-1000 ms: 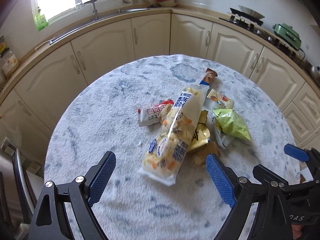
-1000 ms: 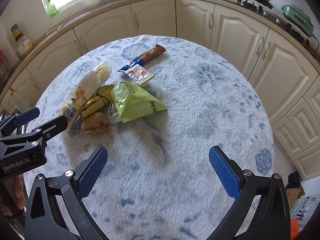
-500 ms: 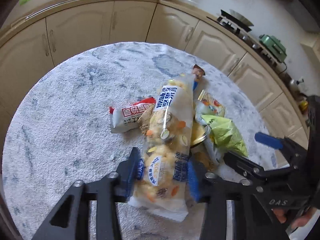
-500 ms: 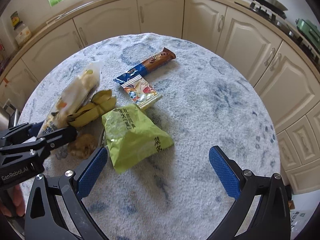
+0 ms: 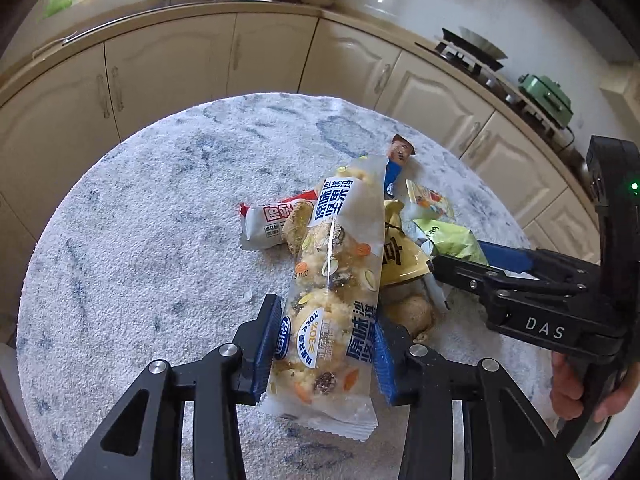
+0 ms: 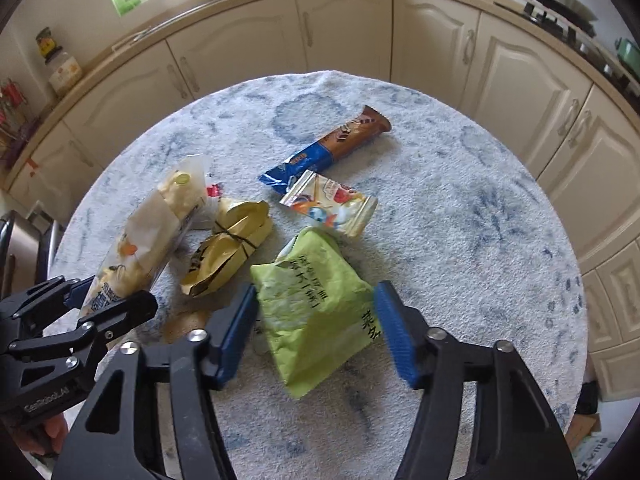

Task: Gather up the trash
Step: 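Grasp the long clear snack bag with the left gripper while the right grasps the green bag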

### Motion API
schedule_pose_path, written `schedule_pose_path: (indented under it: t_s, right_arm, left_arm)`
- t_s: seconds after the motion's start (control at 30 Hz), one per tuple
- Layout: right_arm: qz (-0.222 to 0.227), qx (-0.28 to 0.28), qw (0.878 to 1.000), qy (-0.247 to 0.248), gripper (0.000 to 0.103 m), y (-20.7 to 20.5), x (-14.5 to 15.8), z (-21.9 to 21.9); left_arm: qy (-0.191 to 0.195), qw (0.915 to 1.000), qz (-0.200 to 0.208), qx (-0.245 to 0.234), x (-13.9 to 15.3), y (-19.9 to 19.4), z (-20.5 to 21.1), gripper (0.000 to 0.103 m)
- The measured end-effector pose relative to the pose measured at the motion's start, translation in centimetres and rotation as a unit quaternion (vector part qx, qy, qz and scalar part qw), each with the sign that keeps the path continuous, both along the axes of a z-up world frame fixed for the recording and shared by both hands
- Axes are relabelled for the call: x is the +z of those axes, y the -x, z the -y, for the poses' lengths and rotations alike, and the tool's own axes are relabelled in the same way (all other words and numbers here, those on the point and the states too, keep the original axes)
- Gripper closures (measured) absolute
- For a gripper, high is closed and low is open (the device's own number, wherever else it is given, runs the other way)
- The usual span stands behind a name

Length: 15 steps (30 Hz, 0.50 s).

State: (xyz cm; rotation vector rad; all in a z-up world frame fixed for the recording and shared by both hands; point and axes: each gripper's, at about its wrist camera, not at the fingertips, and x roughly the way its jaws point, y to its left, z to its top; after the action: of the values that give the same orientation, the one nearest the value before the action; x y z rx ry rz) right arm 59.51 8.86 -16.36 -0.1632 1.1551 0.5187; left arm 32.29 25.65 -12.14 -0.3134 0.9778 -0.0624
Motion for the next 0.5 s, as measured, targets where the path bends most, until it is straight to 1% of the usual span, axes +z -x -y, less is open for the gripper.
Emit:
schedule_pose_path:
  t_s: [0.03,0.07,0.13,0.2,0.33,0.5]
  right_arm:
    - [0.003,-0.001,1.000,0.002,0.053,0.1,0.1,0.0]
    - [0.004,-0.002,1.000,0.003,0.061,0.2,0.1,0.1]
    - [0.004,0.000,1.000,-0.001,0.069,0.6,0.4,0.3]
    - [0.016,-0.001,1.000,0.002,0.072,1.2,0.8,0.6]
    - [0.019,0.002,1.000,-0.008,0.075,2.5,1.7,1.4]
    - [0.025,-0.011,1.000,-0.016,0.077,3.9,2.7,3.1]
  left_arm:
    - [-0.001,1.0000,0.004,0.001,0.2,0.3,0.0,0.065]
    - [-0.003,1.0000,0.006,0.004,0.3,0.5,0.0,0.065]
    - [-0.004,0.9999,0.011,0.006,0.7,1.2,0.1,0.065]
    - [-0.002,0.9999,0.015,0.007,1.2,1.9,0.1,0.066]
    - [-0.003,0.9997,0.021,0.009,2.0,3.3,0.1,0.069]
    - [-0.004,0.9996,0.029,0.006,2.8,5.3,0.7,0.070]
